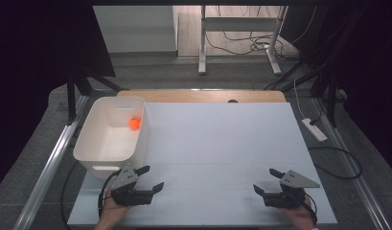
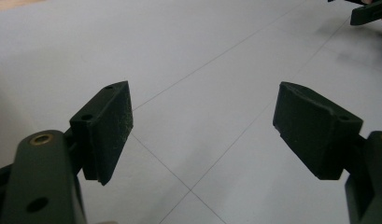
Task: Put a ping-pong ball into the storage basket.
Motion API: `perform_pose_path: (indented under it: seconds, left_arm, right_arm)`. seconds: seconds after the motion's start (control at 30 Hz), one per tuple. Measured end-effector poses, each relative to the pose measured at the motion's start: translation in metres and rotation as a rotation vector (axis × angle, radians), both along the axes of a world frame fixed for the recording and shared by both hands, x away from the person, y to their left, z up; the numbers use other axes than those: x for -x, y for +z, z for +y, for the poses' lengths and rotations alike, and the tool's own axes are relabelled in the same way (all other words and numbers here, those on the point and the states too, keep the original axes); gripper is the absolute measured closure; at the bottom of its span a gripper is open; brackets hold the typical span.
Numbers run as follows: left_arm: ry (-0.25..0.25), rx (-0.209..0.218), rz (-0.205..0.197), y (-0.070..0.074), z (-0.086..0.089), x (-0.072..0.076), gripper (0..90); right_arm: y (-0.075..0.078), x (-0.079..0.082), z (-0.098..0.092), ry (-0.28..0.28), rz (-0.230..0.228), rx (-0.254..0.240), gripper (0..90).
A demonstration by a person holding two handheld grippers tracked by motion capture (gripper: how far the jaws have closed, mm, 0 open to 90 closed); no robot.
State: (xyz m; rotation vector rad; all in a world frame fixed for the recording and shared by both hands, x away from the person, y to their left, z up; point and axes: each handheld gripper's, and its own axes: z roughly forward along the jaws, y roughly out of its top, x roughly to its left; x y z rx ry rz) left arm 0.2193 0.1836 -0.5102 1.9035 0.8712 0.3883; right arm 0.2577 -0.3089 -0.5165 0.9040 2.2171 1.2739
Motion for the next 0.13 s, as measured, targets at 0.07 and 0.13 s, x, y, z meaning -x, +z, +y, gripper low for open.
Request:
perform_pose_path:
  seconds: [0.07,0.13]
  left_arm:
    - [-0.001,0.002,0.003,-0.0008,-0.0002,-0.0004,20.7]
    - [-0.004,-0.002,0.004,-0.0018,-0.0009,-0.0004,20.7]
  right_arm:
    - [0.0000,0.0003,0.0001,0.003,0.000,0.001,13.7]
    - [0.0007,0.0004,-0.0005,0.003,0.000,-0.001,13.7]
